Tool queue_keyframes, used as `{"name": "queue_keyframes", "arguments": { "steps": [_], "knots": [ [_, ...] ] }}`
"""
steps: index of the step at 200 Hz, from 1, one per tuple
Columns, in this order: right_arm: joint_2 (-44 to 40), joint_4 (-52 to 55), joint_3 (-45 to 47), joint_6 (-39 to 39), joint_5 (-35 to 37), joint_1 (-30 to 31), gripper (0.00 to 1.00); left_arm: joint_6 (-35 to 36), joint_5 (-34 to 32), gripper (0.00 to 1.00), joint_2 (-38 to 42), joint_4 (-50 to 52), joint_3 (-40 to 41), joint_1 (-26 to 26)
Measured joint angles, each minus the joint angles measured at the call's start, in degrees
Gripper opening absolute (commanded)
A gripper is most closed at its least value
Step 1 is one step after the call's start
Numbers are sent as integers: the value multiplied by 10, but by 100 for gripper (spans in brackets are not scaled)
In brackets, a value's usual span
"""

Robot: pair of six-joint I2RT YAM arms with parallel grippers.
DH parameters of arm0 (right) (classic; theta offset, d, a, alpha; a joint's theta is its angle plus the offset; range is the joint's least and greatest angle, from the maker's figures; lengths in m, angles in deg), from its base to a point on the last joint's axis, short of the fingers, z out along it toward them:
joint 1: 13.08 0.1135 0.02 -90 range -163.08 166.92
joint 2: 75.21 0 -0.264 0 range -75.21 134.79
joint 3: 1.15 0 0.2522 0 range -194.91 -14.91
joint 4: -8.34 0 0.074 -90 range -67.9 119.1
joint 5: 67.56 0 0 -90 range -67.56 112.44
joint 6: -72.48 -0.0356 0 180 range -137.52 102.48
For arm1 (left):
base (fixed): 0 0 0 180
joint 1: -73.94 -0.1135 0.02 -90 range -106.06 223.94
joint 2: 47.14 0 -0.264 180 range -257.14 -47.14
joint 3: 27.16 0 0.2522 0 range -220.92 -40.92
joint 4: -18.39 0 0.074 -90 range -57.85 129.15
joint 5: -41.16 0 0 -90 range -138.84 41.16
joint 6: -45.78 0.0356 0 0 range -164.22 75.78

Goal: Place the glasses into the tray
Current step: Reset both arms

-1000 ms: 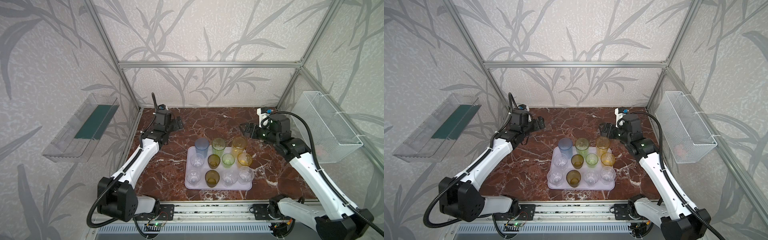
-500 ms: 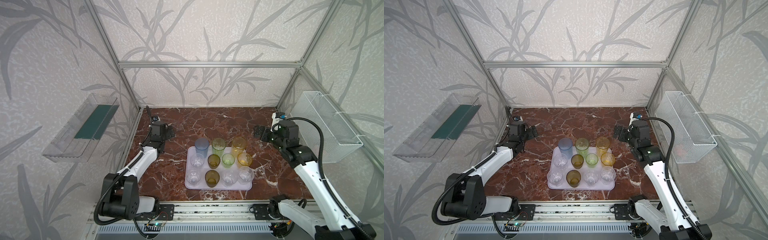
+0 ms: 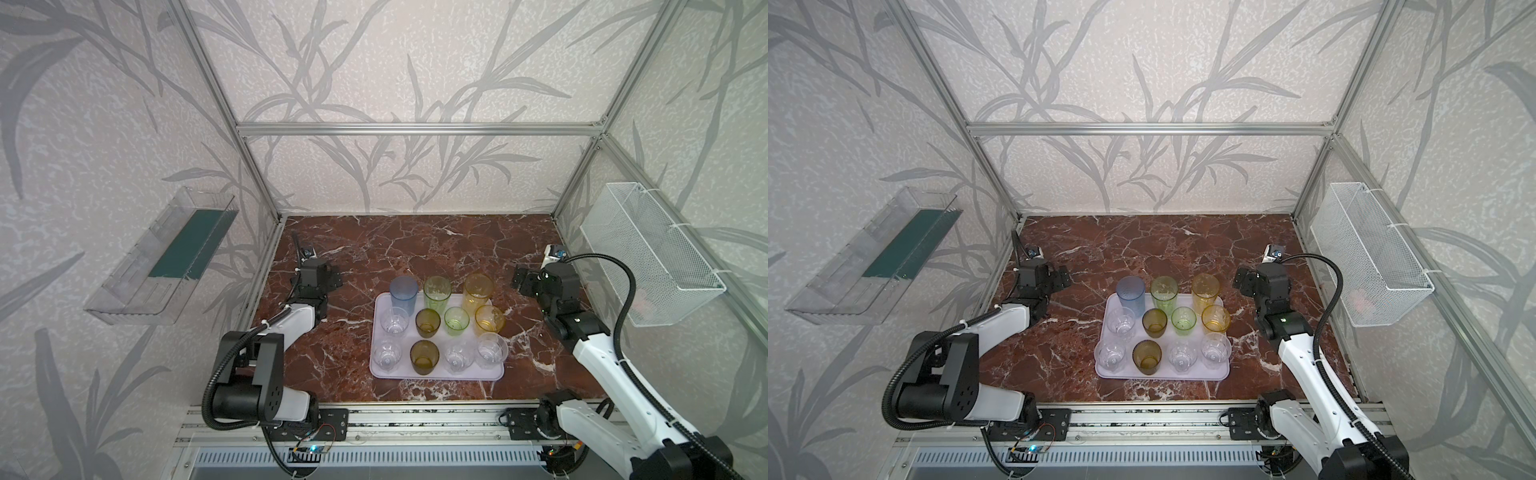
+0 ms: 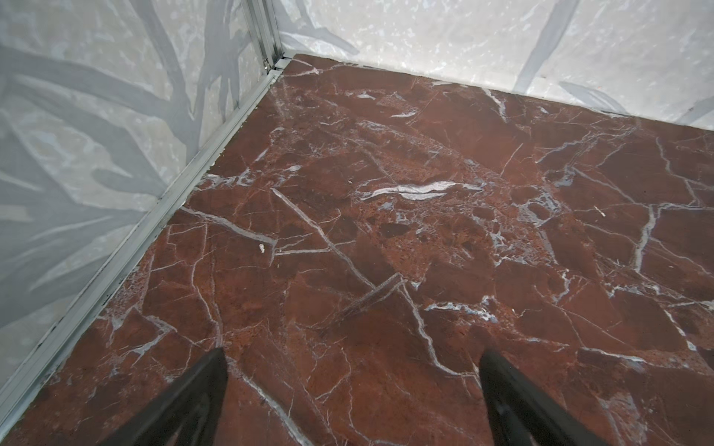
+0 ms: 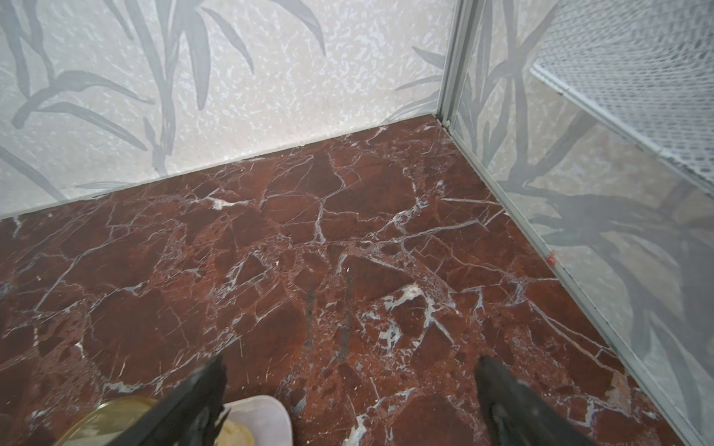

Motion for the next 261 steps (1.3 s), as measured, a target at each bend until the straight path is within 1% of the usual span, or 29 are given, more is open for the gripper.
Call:
{"name": "queue_keyframes", "arguments": {
  "steps": [29, 41, 64, 82, 110, 136, 184, 227, 261],
  "knots": [
    [1, -58, 23, 21, 22, -6, 99, 11, 25, 99, 42, -58, 52, -3],
    [5, -79, 31, 27, 27, -6, 99, 30, 37, 99, 61, -80, 73, -6],
    [12, -95, 45, 35, 30, -7, 99, 56, 33, 99, 72, -126, 103, -14],
    [12, -102, 54, 44, 30, -7, 99, 60, 38, 99, 55, -155, 116, -29],
    [3, -134, 79, 57, 32, -7, 99, 65, 30, 99, -4, -197, 114, -37],
    [7, -190, 113, 72, 37, -7, 99, 65, 19, 99, -38, -256, 129, -37],
    [47, -292, 156, 110, 64, -9, 99, 67, 10, 99, -80, -338, 148, -37],
    [86, -358, 182, 121, 85, -14, 99, 66, 3, 99, -87, -365, 153, -37],
    [148, -407, 191, 120, 85, -17, 99, 66, 1, 99, -87, -366, 153, -37]
  ]
}}
